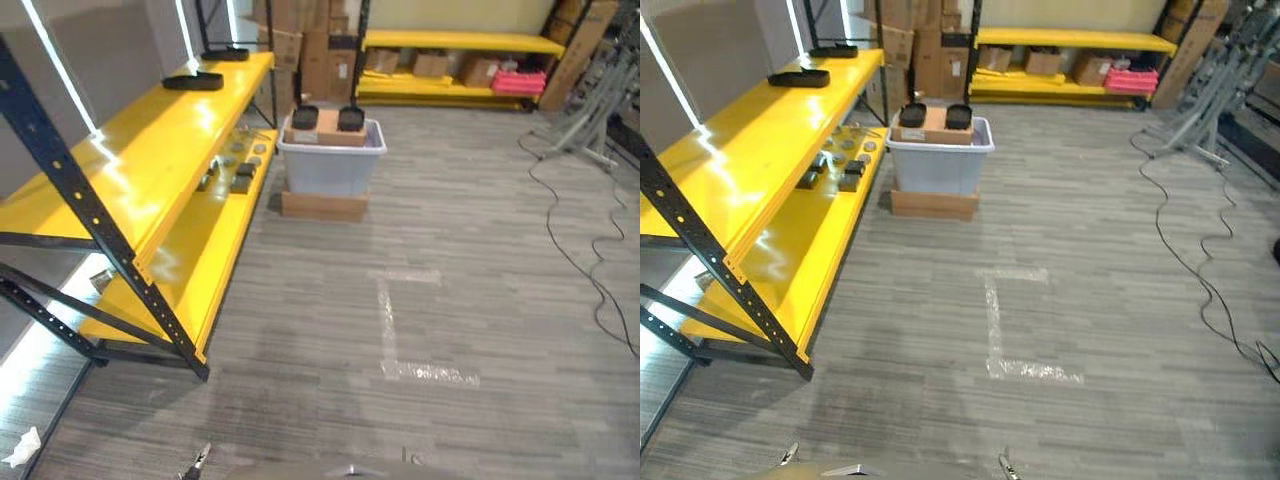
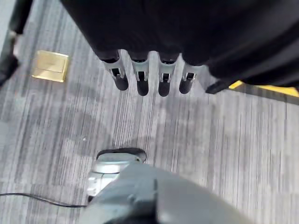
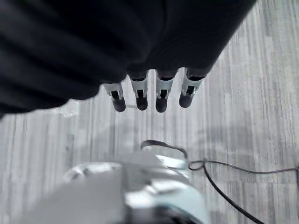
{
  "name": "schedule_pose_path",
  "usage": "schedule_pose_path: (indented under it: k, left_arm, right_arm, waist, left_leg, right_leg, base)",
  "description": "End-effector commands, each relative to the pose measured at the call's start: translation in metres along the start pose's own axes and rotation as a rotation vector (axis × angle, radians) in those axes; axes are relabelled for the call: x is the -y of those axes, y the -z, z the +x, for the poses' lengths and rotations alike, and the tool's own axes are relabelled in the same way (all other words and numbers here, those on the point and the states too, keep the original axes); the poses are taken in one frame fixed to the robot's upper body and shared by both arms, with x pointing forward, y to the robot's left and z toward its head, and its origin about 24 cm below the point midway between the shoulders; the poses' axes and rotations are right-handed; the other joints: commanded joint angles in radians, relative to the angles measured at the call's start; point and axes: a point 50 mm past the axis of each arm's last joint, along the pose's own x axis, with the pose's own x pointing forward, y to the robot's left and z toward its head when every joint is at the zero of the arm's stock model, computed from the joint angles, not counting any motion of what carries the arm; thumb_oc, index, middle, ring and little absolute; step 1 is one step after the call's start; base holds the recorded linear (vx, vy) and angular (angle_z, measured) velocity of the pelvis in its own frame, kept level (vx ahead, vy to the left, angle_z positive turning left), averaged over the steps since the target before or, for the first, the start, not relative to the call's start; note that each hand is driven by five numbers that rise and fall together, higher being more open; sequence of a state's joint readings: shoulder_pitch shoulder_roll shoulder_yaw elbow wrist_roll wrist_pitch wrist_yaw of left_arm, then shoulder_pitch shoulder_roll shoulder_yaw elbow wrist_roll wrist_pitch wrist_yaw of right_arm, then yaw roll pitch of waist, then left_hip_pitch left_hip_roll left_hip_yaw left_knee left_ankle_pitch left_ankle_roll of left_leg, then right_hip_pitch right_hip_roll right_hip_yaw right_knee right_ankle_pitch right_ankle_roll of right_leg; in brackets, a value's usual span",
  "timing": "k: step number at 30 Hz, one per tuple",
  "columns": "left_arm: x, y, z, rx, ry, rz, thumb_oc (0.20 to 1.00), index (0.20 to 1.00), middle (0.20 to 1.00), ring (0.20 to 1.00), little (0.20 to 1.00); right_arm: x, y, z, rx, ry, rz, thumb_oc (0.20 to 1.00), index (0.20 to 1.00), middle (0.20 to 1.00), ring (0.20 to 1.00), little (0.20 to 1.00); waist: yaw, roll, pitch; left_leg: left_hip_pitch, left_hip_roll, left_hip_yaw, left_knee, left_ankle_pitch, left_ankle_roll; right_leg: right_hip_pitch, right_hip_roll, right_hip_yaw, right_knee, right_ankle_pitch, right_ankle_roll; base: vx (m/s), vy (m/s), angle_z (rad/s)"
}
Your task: Move parts from the plastic box to the shelf.
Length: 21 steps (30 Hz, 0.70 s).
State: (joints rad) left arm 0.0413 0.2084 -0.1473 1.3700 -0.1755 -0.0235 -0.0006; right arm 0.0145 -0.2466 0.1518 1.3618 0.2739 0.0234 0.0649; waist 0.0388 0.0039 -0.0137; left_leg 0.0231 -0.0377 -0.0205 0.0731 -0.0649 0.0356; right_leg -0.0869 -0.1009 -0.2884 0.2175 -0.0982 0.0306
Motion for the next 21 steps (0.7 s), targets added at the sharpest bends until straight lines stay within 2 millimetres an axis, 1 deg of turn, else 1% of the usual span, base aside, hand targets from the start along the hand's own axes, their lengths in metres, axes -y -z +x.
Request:
schedule_pose_path:
  k: [1, 2, 4, 6, 12, 16, 19, 21]
  left_arm:
    - [-0.008, -0.021, 0.001, 0.055, -0.019, 0.050, 1.000, 1.000, 1.000, 1.000, 1.000]
    - [-0.006, -0.022, 0.001, 0.057, -0.007, 0.080, 1.000, 1.000, 1.000, 1.000, 1.000]
    - [-0.006, -0.018, 0.001, 0.037, -0.008, 0.092, 1.000, 1.000, 1.000, 1.000, 1.000]
    - [-0.005, -0.019, 0.001, 0.042, -0.011, 0.093, 1.000, 1.000, 1.000, 1.000, 1.000]
    - [-0.007, -0.031, 0.001, 0.088, -0.041, 0.077, 1.000, 1.000, 1.000, 1.000, 1.000]
    - [-0.009, -0.040, 0.001, 0.135, -0.059, 0.077, 1.000, 1.000, 1.000, 1.000, 1.000]
    - [-0.015, -0.047, 0.000, 0.162, -0.088, 0.047, 1.000, 1.000, 1.000, 1.000, 1.000]
    - [-0.016, -0.047, 0.000, 0.165, -0.093, 0.040, 1.000, 1.000, 1.000, 1.000, 1.000]
  right_arm:
    - [0.026, -0.045, -0.003, 0.098, 0.062, 0.027, 1.000, 1.000, 1.000, 1.000, 1.000]
    - [0.027, -0.044, -0.003, 0.094, 0.071, 0.004, 1.000, 1.000, 1.000, 1.000, 1.000]
    - [0.027, -0.043, -0.003, 0.087, 0.075, -0.011, 1.000, 1.000, 1.000, 1.000, 1.000]
    - [0.025, -0.040, -0.002, 0.075, 0.076, -0.036, 1.000, 1.000, 1.000, 1.000, 1.000]
    - [0.021, -0.036, -0.002, 0.071, 0.071, -0.063, 1.000, 1.000, 1.000, 1.000, 1.000]
    - [0.018, -0.037, -0.001, 0.084, 0.067, -0.085, 1.000, 1.000, 1.000, 1.000, 1.000]
    - [0.017, -0.042, -0.001, 0.100, 0.075, -0.109, 1.000, 1.000, 1.000, 1.000, 1.000]
    - [0.016, -0.043, -0.001, 0.104, 0.076, -0.115, 1.000, 1.000, 1.000, 1.000, 1.000]
  waist:
    - [0.026, 0.004, 0.026]
    - [0.025, 0.006, 0.028]
    - [0.024, 0.008, 0.027]
    - [0.025, 0.008, 0.026]
    - [0.032, 0.004, 0.029]
    - [0.033, 0.003, 0.033]
    - [0.036, 0.000, 0.044]
    - [0.037, 0.000, 0.046]
  left_leg:
    - [0.082, 0.067, -0.077, -0.160, 0.011, -0.081]
    - [0.085, 0.067, -0.079, -0.160, 0.009, -0.080]
    - [0.088, 0.066, -0.080, -0.160, 0.007, -0.079]
    - [0.092, 0.065, -0.084, -0.160, 0.004, -0.077]
    - [0.097, 0.060, -0.094, -0.160, 0.002, -0.074]
    - [0.101, 0.058, -0.099, -0.159, 0.000, -0.074]
    - [0.097, 0.054, -0.103, -0.156, 0.001, -0.074]
    - [0.096, 0.053, -0.104, -0.155, 0.001, -0.074]
  right_leg:
    - [0.203, -0.031, -0.018, -0.305, 0.078, 0.106]
    - [0.205, -0.032, -0.018, -0.305, 0.076, 0.105]
    - [0.208, -0.033, -0.017, -0.305, 0.076, 0.105]
    - [0.212, -0.034, -0.018, -0.305, 0.074, 0.105]
    - [0.223, -0.038, -0.023, -0.305, 0.072, 0.106]
    - [0.227, -0.039, -0.026, -0.305, 0.071, 0.106]
    - [0.225, -0.041, -0.028, -0.305, 0.074, 0.106]
    - [0.225, -0.041, -0.027, -0.305, 0.074, 0.106]
  base:
    - [0.02, 0.016, 0.18]
    - [0.01, 0.015, 0.05]
    - [0.00, 0.000, 0.00]
    - [0.02, -0.003, 0.05]
    - [0.00, -0.003, 0.04]
    - [0.00, 0.000, 0.00]
    - [0.00, 0.000, 0.00]
    - [-0.01, 0.007, 0.03]
